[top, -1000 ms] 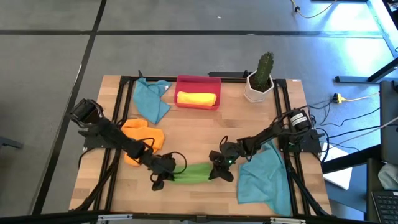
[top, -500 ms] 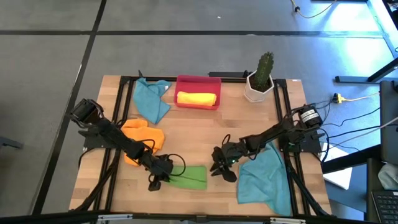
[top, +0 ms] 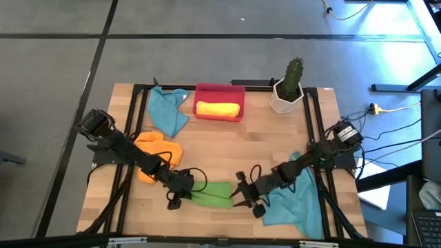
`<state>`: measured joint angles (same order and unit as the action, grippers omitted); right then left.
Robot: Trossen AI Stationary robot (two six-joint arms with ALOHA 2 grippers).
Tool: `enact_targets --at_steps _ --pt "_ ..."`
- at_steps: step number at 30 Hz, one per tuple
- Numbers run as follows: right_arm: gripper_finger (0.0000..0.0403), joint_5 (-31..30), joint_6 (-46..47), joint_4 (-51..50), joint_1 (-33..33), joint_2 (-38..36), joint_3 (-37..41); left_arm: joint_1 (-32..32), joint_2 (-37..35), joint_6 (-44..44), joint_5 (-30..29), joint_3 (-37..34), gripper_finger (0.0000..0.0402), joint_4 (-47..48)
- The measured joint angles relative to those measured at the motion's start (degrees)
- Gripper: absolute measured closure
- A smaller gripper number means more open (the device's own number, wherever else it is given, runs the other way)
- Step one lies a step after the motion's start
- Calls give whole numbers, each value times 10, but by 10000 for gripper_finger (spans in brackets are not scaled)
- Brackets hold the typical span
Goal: Roll microfiber towels into tight, uniform cylinder then place into a basket
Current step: Roll the green towel
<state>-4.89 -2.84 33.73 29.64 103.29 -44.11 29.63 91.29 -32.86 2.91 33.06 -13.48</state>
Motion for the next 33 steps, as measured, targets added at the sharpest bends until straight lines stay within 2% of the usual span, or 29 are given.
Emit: enact_targets --at_steps 4,10,16,22,28,33 --pt "234 -43 -20 -2 18 0 -1 -17 0 -12 -2 -28 401 -36" --pt "243 -61 -19 -11 19 26 -6 -33 0 -31 -2 -70 401 -108" --pt "270 -62 -47 -47 19 80 -71 -39 0 -40 -8 -76 401 -118" --pt "296 -134 -27 -138 -5 100 -119 -36 0 -33 -18 -76 401 -118" --pt "314 -128 52 -179 -54 101 -120 -34 0 3 -39 -76 399 -129" --pt "321 -97 95 -197 -80 101 -120 -34 -1 38 -29 -75 367 -161"
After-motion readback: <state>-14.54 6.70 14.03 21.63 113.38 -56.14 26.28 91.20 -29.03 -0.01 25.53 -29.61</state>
